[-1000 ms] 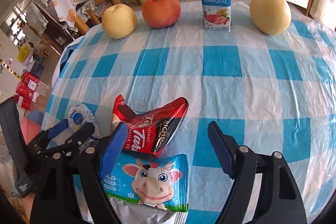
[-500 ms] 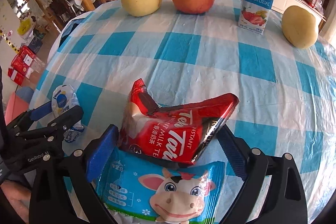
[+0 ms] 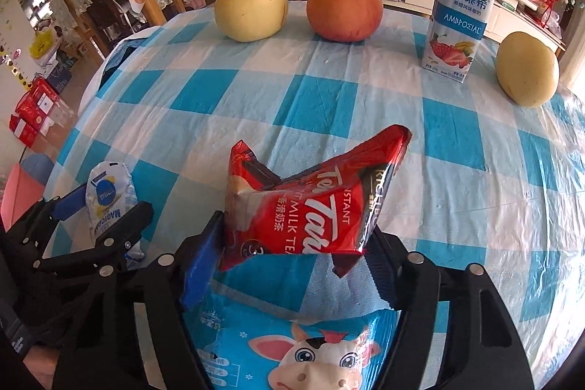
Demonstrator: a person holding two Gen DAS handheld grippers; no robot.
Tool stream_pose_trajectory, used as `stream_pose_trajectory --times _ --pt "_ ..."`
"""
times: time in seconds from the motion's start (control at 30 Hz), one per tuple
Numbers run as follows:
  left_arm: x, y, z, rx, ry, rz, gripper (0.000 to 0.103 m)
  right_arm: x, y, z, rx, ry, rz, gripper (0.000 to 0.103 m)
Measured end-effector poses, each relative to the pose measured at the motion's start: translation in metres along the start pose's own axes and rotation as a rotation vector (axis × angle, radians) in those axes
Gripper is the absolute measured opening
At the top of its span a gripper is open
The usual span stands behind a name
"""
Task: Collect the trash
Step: 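Grasp the crumpled clear bottle with the left tool while the right grasps the red Tea Tale wrapper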
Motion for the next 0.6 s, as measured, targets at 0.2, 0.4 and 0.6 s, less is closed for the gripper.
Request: stream_pose_trajectory --times 0.2,0.4,0.6 --pt "0.000 0.004 -0.004 -0.040 0.016 0.009 0.075 -0.001 0.001 -0.002 0.011 0.009 -0.002 0.065" --pt "0.000 0.007 -0.012 -0.077 0.050 0.014 0.067 0.000 0.007 -0.010 0.003 0.045 0.011 0.056" --pt "-0.004 0.007 -0.017 -0.088 0.063 -0.005 0.067 0.001 0.016 -0.022 -0.016 0.097 0.036 0.055"
Point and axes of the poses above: each gripper's, at about its wrist camera, not at the fingertips, and y roughly against the way its jaws point, z to its right, x to its top, the point moved 6 cm from there along -y, roughly the way its jaws point, and after that the axes turned 12 degrees about x, right-handed, at the moved point
